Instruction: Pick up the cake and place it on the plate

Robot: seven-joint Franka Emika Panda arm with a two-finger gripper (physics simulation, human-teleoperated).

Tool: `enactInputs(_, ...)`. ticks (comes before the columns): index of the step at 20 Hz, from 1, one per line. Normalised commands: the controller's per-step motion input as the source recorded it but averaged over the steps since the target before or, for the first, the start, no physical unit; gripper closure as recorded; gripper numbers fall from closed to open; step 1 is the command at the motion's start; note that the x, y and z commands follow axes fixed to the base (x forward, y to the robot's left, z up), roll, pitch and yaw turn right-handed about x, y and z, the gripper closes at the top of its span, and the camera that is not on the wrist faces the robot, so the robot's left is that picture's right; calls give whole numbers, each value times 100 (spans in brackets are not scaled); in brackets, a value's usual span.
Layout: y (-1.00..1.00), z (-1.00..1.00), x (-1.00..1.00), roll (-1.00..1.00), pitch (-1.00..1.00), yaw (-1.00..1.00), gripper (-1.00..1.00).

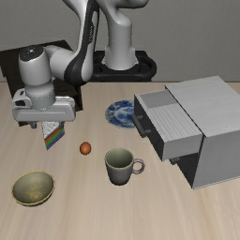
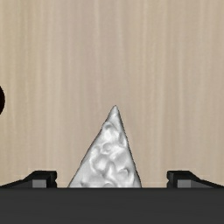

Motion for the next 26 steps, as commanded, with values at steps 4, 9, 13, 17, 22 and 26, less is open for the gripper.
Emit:
enactInputs(4,0,-100,0,0,0,0,-100)
enactInputs(9,20,-40,-40,0,0,0,-100)
enactInputs(13,25,0,-25,0,0,0,-100)
enactInputs(17,0,0,0,0,0,0,100)
enactInputs(22,0,0,0,0,0,0,100)
enactInputs(26,0,100,0,0,0,0,100)
